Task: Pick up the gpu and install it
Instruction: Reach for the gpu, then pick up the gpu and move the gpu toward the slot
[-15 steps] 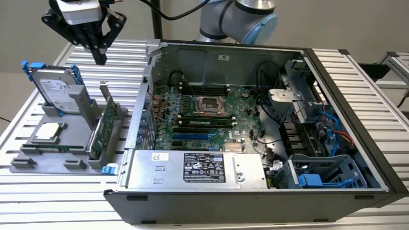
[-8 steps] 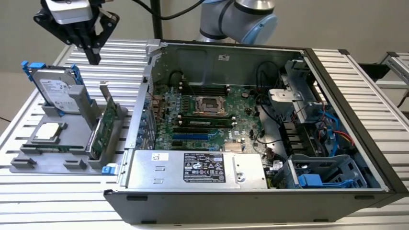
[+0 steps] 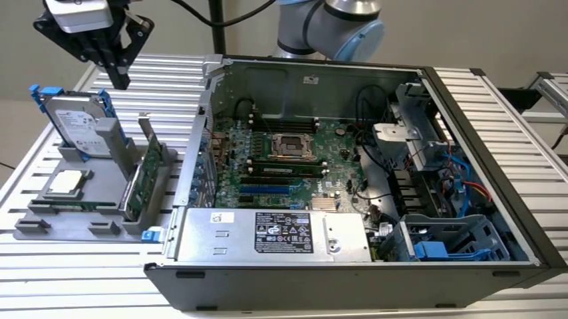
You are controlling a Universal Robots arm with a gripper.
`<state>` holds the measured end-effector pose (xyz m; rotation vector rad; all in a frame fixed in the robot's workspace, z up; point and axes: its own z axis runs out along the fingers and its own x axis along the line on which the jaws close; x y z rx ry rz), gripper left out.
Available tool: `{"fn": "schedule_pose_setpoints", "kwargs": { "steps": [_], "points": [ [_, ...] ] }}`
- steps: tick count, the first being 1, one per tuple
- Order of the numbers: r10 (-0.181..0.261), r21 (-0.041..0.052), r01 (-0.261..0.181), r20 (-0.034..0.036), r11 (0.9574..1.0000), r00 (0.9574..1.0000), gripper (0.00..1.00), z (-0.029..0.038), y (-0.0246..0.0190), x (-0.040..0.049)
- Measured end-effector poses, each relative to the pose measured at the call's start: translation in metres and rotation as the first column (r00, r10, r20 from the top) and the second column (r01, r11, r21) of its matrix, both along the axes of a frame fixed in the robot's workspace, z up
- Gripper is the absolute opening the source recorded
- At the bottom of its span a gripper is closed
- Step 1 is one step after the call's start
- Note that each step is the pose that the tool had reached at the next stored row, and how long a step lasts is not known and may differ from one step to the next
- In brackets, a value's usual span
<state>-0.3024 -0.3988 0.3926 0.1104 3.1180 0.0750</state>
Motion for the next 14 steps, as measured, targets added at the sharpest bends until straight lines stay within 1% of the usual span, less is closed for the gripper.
{"fn": "schedule_pose_setpoints", "kwargs": {
  "steps": [10,12,14],
  "points": [
    [0.0,0.0,0.0,0.0,1.0,1.0,0.0,0.0,0.0,-0.0163],
    [0.0,-0.0001,0.0,-0.0001,1.0,1.0,0.0,0.0001,0.0,-0.0188],
    [0.0,0.0,0.0,0.0,1.0,1.0,0.0,0.0,0.0,-0.0192]
  ]
}}
